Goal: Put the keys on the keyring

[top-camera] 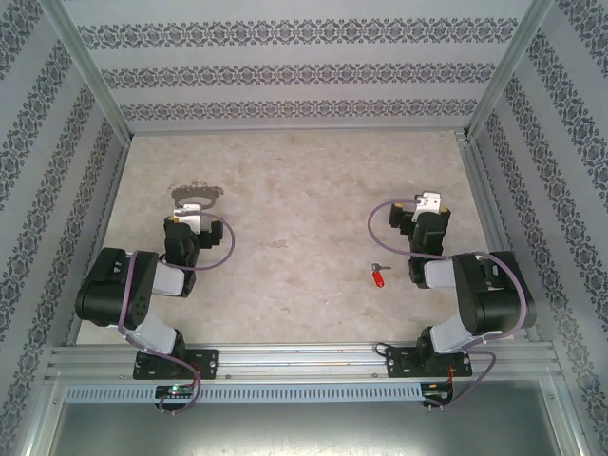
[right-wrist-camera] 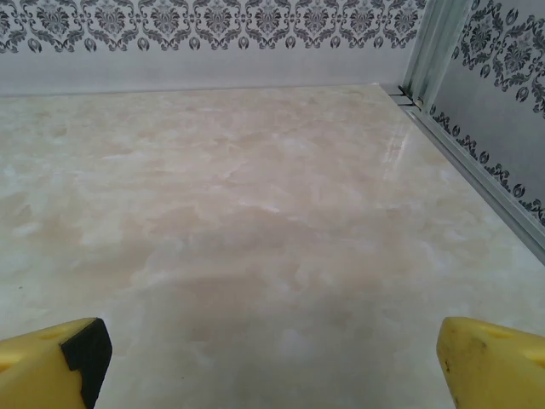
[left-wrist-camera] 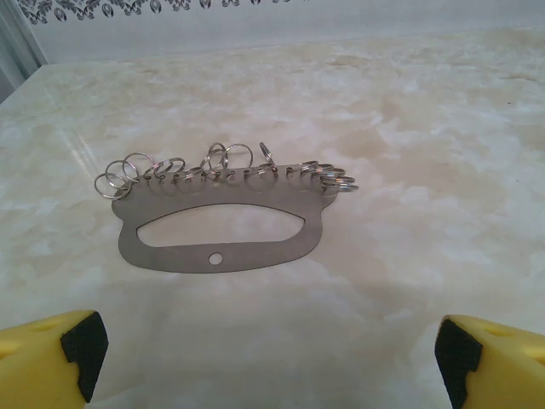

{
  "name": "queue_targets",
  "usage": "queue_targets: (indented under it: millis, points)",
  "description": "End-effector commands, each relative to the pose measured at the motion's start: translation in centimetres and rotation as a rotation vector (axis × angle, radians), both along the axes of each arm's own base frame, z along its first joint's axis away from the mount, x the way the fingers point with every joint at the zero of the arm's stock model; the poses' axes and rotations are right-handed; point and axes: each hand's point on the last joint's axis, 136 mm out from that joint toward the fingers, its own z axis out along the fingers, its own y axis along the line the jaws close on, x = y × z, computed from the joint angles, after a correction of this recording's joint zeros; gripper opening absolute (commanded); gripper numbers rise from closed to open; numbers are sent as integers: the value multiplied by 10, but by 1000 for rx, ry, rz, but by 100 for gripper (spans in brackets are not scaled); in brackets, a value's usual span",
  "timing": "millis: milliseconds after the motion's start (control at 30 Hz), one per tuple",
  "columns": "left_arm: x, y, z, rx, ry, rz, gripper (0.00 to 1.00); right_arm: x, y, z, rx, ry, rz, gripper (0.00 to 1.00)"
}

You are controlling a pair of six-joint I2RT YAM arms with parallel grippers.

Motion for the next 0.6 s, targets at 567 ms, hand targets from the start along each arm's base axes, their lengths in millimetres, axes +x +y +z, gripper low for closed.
queue_targets:
  millis: [567]
  points:
    - [6,-6,15,14,-53,-34,100,2,-1,6,6,-28,-15,98]
